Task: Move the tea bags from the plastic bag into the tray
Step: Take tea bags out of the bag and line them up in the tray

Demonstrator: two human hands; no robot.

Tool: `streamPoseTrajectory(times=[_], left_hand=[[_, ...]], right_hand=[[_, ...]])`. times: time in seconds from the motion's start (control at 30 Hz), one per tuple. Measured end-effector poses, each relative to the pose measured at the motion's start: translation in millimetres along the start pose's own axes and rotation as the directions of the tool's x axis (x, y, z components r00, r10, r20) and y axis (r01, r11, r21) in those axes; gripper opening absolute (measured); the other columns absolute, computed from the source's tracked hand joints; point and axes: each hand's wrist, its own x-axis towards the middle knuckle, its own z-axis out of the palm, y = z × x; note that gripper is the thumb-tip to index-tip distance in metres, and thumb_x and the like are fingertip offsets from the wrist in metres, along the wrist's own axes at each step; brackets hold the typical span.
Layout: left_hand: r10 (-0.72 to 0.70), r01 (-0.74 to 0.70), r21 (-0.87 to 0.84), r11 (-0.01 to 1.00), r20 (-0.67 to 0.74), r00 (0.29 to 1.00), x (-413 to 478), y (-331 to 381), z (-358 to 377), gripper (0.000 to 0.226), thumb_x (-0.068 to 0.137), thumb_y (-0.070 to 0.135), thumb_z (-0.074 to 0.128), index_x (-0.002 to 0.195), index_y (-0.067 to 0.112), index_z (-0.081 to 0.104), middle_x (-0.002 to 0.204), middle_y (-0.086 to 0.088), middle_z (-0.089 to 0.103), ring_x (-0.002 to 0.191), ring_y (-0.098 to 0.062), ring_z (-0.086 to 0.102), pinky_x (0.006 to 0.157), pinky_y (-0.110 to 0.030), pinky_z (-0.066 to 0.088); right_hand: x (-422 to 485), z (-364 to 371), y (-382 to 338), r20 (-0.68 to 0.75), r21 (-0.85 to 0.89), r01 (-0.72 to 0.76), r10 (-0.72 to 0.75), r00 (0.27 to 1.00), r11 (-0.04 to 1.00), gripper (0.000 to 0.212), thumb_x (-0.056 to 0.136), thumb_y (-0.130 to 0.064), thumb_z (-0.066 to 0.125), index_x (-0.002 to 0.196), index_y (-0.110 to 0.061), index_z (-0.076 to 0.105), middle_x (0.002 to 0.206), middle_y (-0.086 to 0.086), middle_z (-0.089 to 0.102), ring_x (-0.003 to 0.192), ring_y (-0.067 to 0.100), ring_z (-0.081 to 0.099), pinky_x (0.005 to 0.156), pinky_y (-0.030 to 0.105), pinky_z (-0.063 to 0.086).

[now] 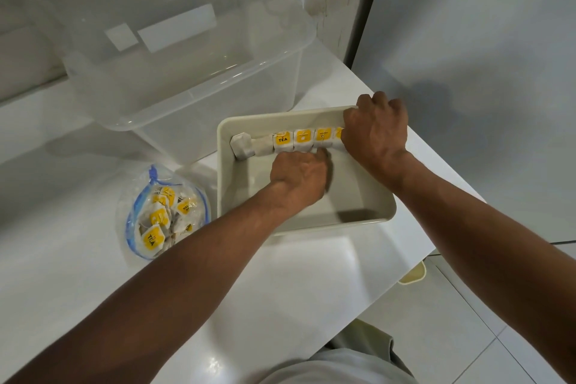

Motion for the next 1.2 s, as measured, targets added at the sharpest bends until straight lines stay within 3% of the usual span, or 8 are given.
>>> streamPoseTrajectory(times=[0.17,0.27,0.43,0.6,0.7,0.87,1.0,1.2], left_hand=[[0.054,-0.052,-0.082,0.995,0.015,0.998,-1.3,2.0,-6.2,0.021,0.094,0.027,0.053,0.110,0.019,0.063,0.104,-0.004,0.070,0.095,-0.030,0.067,0.083,-0.034,0.052],[0.065,-0.068,-0.149,0.986,-0.025,0.998,-2.7,6.4,-9.5,0.020,0.099,0.030,0.047,0.111,0.025,0.063,0.093,0.001,0.070,0.089,-0.025,0.069,0.076,-0.032,0.053],[0.076,-0.078,-0.085,0.993,-0.029,0.997,6.0,16.3,-9.0,0.043,0.106,0.027,0.031,0.149,0.026,0.037,0.089,0.002,0.069,0.080,-0.022,0.069,0.053,-0.024,0.029],[0.053,-0.053,-0.032,0.998,0.003,0.999,14.9,21.9,-2.9,0.048,0.103,0.024,0.032,0.151,0.014,0.032,0.087,-0.001,0.071,0.075,-0.023,0.069,0.060,-0.027,0.033],[0.089,-0.089,0.009,0.996,-0.025,0.996,11.3,25.6,0.5,0.056,0.102,0.019,0.033,0.153,0.003,0.023,0.089,-0.003,0.070,0.076,-0.025,0.068,0.064,-0.030,0.034],[0.040,-0.041,-0.066,0.997,-0.009,0.999,11.5,25.8,0.0,0.051,0.103,0.024,0.032,0.152,0.008,0.029,0.089,-0.002,0.070,0.076,-0.025,0.069,0.063,-0.030,0.038],[0.098,-0.098,-0.024,0.995,0.003,0.995,10.9,25.2,-3.5,0.052,0.100,0.022,0.039,0.150,0.009,0.034,0.088,-0.001,0.070,0.078,-0.024,0.069,0.079,-0.032,0.049],[0.057,-0.054,-0.049,0.997,0.064,0.996,17.3,28.7,-7.2,0.062,0.102,0.026,0.035,0.158,0.019,0.013,0.112,-0.001,0.070,0.098,-0.026,0.067,0.074,-0.034,0.044]], right_hand=[[-0.8,6.3,1.6,-0.053,0.067,-0.011,0.015,0.998,0.998,0.014,0.064,-0.014,0.076,0.058,-0.007,0.065,0.068,0.010,0.058,0.069,0.032,0.056,0.058,0.031,0.033],[0.0,6.0,5.2,-0.019,0.166,-0.013,0.016,1.000,0.986,0.013,0.079,-0.016,0.062,0.074,-0.010,0.072,0.086,0.008,0.061,0.084,0.032,0.054,0.060,0.031,0.034],[-2.7,-7.4,13.3,0.092,0.507,-0.062,0.018,0.996,0.860,0.015,0.088,-0.033,0.060,0.092,-0.026,0.073,0.114,0.002,0.057,0.108,0.030,0.051,0.074,0.039,0.052],[0.4,-2.6,28.8,0.134,0.555,0.050,-0.149,0.980,0.830,0.025,0.083,-0.020,0.060,0.102,-0.031,0.073,0.128,-0.001,0.054,0.115,0.028,0.051,0.092,0.048,0.049],[1.6,-4.0,35.4,0.135,0.591,0.040,-0.148,0.980,0.806,0.029,0.080,-0.017,0.059,0.103,-0.031,0.072,0.128,-0.004,0.056,0.114,0.025,0.056,0.094,0.045,0.049],[1.4,-10.7,35.0,0.145,0.619,-0.005,-0.109,0.983,0.785,0.025,0.081,-0.015,0.056,0.094,-0.033,0.069,0.122,-0.007,0.059,0.106,0.023,0.061,0.089,0.041,0.052],[0.7,-13.7,34.1,0.147,0.622,-0.011,-0.103,0.984,0.783,0.027,0.083,-0.015,0.051,0.092,-0.033,0.068,0.121,-0.007,0.060,0.102,0.024,0.062,0.087,0.041,0.053],[-0.9,-19.9,34.0,0.192,0.622,-0.040,-0.103,0.976,0.782,0.029,0.085,-0.013,0.051,0.094,-0.034,0.068,0.119,-0.006,0.061,0.104,0.022,0.061,0.089,0.039,0.052]])
